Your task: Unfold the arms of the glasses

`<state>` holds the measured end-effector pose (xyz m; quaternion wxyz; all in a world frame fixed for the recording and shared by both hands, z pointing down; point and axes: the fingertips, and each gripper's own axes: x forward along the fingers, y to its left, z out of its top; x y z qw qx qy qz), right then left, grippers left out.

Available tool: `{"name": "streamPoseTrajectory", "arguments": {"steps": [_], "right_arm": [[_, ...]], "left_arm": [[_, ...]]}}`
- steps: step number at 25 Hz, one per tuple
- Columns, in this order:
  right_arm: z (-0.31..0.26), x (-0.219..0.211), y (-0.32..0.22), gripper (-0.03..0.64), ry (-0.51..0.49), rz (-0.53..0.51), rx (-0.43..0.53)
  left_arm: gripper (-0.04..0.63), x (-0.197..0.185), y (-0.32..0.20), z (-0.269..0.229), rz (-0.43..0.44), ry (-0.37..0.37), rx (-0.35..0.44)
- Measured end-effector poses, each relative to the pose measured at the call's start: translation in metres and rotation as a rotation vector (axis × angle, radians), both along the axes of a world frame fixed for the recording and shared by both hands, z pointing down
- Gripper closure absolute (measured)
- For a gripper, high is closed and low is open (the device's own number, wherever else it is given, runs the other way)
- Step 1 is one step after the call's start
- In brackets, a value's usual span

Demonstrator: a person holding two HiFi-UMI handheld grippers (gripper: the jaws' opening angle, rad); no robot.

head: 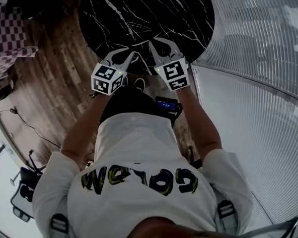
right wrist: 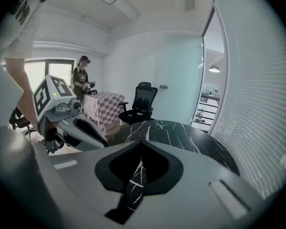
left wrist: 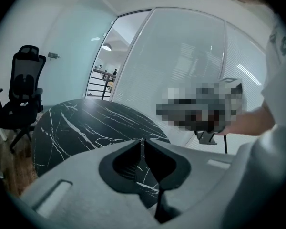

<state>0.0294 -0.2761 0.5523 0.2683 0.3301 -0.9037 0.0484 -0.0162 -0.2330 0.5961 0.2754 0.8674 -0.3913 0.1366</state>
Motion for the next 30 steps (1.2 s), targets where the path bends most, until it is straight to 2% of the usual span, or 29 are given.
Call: {"name": "streamPoseTrajectory", "arguments": {"steps": [14, 25, 30], "right_arm": [[0.088, -0.012, -0.049, 0.581, 0.142, -0.094, -0.089], [0.155, -0.014, -0.081, 0.554, 0.246, -0.126, -0.131], [0.176, -0.019, -0.089, 0.522, 0.294, -0.181, -0.157]], "left_arm": [[0.523, -0.018, -0.049, 0.090, 0.022, -0.144, -0.037], [0.497, -0.022, -0.074, 0.153, 0.122, -0.290, -0.029], [0.486, -0.020, -0.084, 0.168, 0.163, -0.343, -0.026]]}}
